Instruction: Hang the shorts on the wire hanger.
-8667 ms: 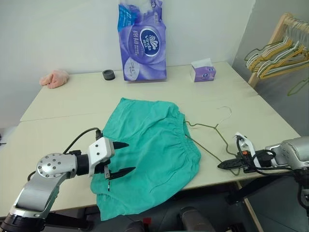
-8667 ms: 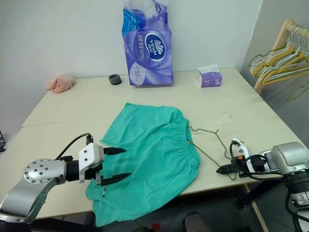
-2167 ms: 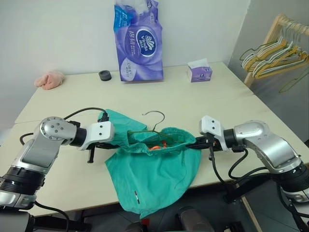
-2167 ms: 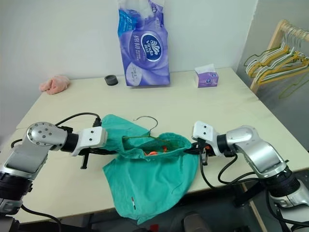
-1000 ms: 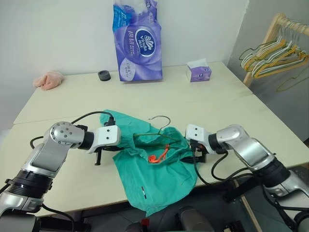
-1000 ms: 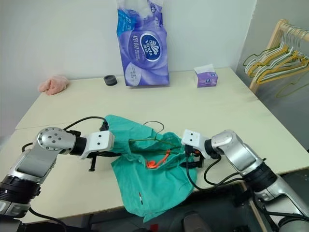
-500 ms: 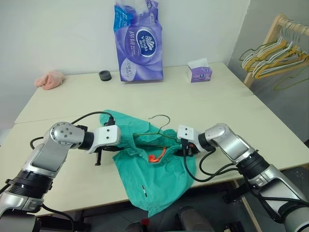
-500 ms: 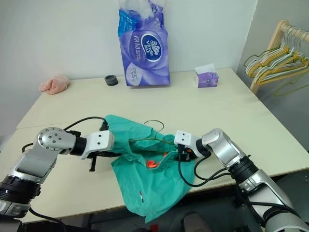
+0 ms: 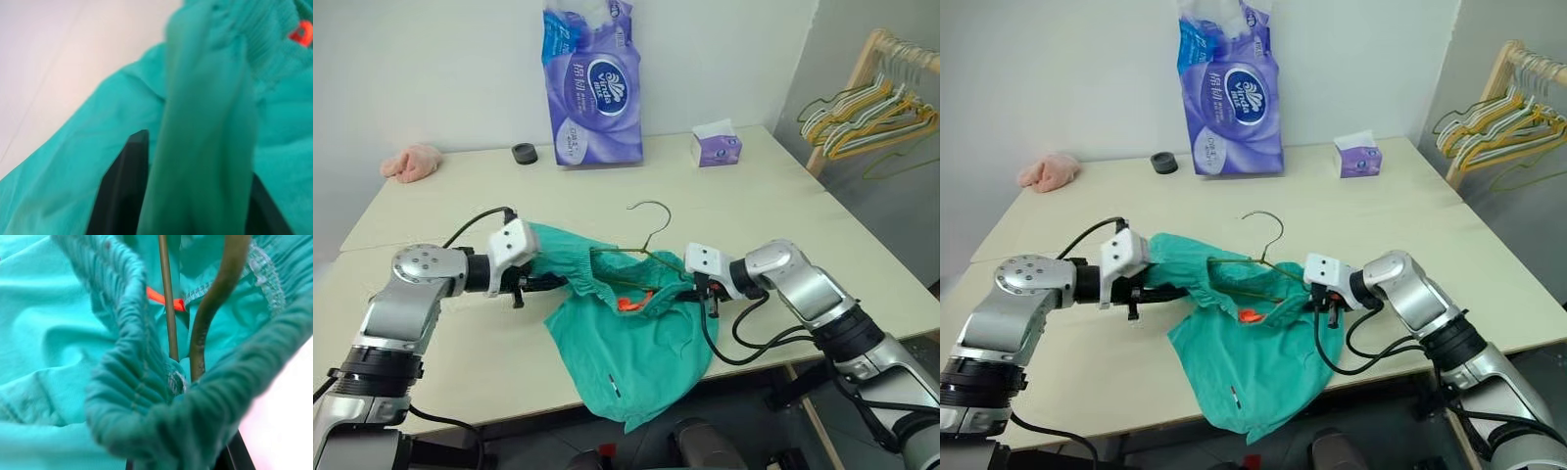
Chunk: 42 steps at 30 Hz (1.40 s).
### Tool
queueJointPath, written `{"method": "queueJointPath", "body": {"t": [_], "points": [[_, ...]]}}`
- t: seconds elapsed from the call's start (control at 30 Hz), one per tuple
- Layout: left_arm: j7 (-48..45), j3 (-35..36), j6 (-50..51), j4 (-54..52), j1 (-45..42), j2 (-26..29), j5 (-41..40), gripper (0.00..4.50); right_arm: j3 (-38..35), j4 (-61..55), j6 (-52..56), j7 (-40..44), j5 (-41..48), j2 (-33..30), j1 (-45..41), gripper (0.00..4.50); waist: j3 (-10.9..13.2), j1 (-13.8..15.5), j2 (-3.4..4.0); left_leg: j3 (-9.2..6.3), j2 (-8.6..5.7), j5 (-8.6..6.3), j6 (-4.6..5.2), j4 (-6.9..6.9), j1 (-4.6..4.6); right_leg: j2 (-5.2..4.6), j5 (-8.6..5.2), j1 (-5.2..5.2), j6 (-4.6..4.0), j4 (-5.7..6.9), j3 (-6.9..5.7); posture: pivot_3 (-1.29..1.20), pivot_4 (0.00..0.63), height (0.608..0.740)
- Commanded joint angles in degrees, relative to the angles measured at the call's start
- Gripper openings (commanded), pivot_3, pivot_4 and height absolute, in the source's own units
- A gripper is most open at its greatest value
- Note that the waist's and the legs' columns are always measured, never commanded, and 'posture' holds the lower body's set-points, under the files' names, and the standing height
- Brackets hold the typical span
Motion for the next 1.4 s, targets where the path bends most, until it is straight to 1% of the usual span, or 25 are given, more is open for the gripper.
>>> {"method": "queueJointPath", "body": {"t": [0.03,0.17,0.27,0.47,0.7,0.9,1.0,1.13,1.23,1.33,1.4], "points": [[-0.5,5.0,9.0,1.6,-2.6,1.1,-6.7,3.04,-3.3,-5.0,1.3,2.0,2.2,-2.4,0.0,0.00,0.0,0.0,-0.03,-0.01,0.00,0.00,0.00,0.01,0.00,0.00,0.00,0.01,0.00,-0.01,-0.01,-0.26,0.015,0.740],[-4.2,5.5,12.1,1.9,-2.4,3.2,-9.5,4.26,-4.1,-7.2,2.8,2.7,3.4,-3.9,0.4,0.00,0.0,-0.1,-0.03,-0.02,0.00,0.00,0.00,0.01,0.01,0.00,0.00,0.01,0.00,0.00,-0.02,-0.27,0.018,0.740],[-4.0,4.8,11.4,3.9,-4.3,3.4,-8.6,4.26,-4.2,-8.0,3.3,3.4,3.9,-5.0,0.6,0.00,0.0,0.0,-0.03,-0.03,0.00,0.00,0.00,-0.01,0.01,0.00,0.00,-0.01,0.00,0.00,-0.02,-0.27,0.018,0.740],[-6.9,-1.0,0.1,5.1,-4.9,4.3,-1.3,4.26,-4.5,-8.4,4.0,4.8,4.3,-7.4,1.0,0.00,0.0,0.0,-0.03,0.01,-0.02,0.00,-0.01,0.00,0.00,-0.02,0.00,0.02,0.00,-0.06,0.03,-0.28,0.024,0.740],[-10.1,-2.1,-8.2,6.5,-5.6,4.3,1.2,4.26,-4.8,-8.1,3.4,6.1,4.7,-10.3,1.8,0.00,0.0,-0.1,-0.02,0.01,-0.02,0.00,-0.01,-0.02,-0.01,-0.02,0.00,-0.01,-0.01,-0.07,0.03,-0.30,0.026,0.740],[-8.5,-3.5,-12.1,8.7,-6.7,2.2,4.0,4.26,-5.3,-8.8,3.4,5.6,5.2,-10.3,2.0,0.00,0.0,-0.2,-0.03,0.01,-0.02,0.00,-0.01,-0.01,-0.01,-0.02,0.00,0.00,0.00,-0.05,0.02,-0.30,0.025,0.740],[-6.8,-4.4,-15.0,11.4,-7.8,0.2,5.8,3.72,-5.3,-9.5,3.5,5.7,5.6,-10.4,2.1,0.00,0.0,-0.1,-0.03,0.01,-0.02,0.00,-0.01,-0.01,-0.01,-0.02,0.00,0.00,0.00,-0.05,0.02,-0.30,0.025,0.740],[-4.9,-4.0,-15.8,14.2,-9.8,-2.4,6.1,2.44,-5.3,-10.1,3.9,5.7,5.9,-10.4,2.2,0.00,0.0,-0.1,-0.03,0.02,-0.02,0.00,-0.01,0.00,-0.02,-0.03,0.00,0.00,0.00,-0.06,0.02,-0.30,0.025,0.740],[-4.8,-3.8,-15.6,14.7,-10.0,-3.1,5.7,1.53,-5.4,-10.5,4.5,5.8,6.1,-10.6,2.5,0.00,0.0,-0.2,-0.03,0.01,-0.02,0.00,-0.01,0.00,-0.02,-0.03,0.00,-0.01,0.00,-0.05,0.01,-0.30,0.029,0.740],[-4.4,-2.6,-13.2,15.2,-10.3,-3.1,4.3,0.55,-6.0,-10.9,5.7,5.8,6.7,-11.2,3.2,0.00,0.0,-0.2,-0.03,0.01,-0.02,0.00,-0.01,-0.02,-0.02,-0.03,0.00,-0.02,0.00,-0.04,0.01,-0.30,0.029,0.740],[-4.1,-2.2,-12.9,15.6,-10.2,-2.7,4.2,0.02,-6.6,-11.3,6.9,5.8,7.4,-11.6,3.8,0.00,0.0,-0.2,-0.03,0.00,-0.02,0.00,-0.01,-0.02,-0.02,-0.02,0.00,-0.02,0.00,-0.04,0.01,-0.30,0.029,0.740]]}}
